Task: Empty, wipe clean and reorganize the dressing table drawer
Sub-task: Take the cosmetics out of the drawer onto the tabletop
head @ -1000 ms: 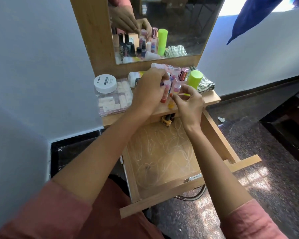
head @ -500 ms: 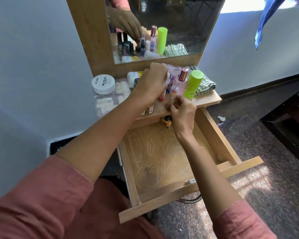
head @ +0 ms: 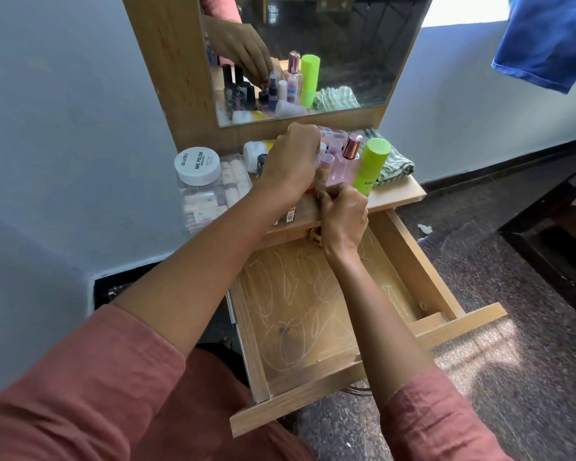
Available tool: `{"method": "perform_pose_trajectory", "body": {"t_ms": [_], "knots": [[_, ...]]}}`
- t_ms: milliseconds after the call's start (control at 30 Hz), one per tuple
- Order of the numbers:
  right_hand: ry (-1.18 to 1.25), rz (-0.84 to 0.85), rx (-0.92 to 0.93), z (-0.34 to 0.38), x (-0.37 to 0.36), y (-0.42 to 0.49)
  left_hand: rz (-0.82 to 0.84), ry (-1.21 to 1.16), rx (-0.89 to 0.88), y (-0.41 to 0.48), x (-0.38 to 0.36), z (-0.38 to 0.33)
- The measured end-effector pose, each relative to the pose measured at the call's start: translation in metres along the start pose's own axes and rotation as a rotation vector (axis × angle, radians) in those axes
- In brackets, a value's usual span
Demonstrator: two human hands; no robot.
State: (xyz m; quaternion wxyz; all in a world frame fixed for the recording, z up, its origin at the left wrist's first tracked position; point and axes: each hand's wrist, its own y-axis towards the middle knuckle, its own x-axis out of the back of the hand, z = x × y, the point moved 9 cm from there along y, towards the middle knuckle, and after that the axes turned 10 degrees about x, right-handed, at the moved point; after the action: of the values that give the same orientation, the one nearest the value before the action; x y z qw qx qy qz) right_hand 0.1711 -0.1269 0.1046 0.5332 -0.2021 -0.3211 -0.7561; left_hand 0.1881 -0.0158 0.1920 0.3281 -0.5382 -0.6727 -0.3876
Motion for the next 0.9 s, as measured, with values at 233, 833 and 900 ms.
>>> {"method": "perform_pose_trajectory", "body": {"t_ms": [233,833,900], "knots": [[0.019,0.008,0.003,0.001,0.005,0.000,-0.004,0.004,0.009,0.001,-0.001,0.001],[-0.107,0.170,-0.113,-0.069,0.035,-0.013,0.044,-0.249,-0.053,-0.092,-0.052,-0.015],[-0.119,0.248,-0.128,-0.079,0.020,-0.013,0.162,-0.208,0.058,-0.099,-0.083,-0.001]]}}
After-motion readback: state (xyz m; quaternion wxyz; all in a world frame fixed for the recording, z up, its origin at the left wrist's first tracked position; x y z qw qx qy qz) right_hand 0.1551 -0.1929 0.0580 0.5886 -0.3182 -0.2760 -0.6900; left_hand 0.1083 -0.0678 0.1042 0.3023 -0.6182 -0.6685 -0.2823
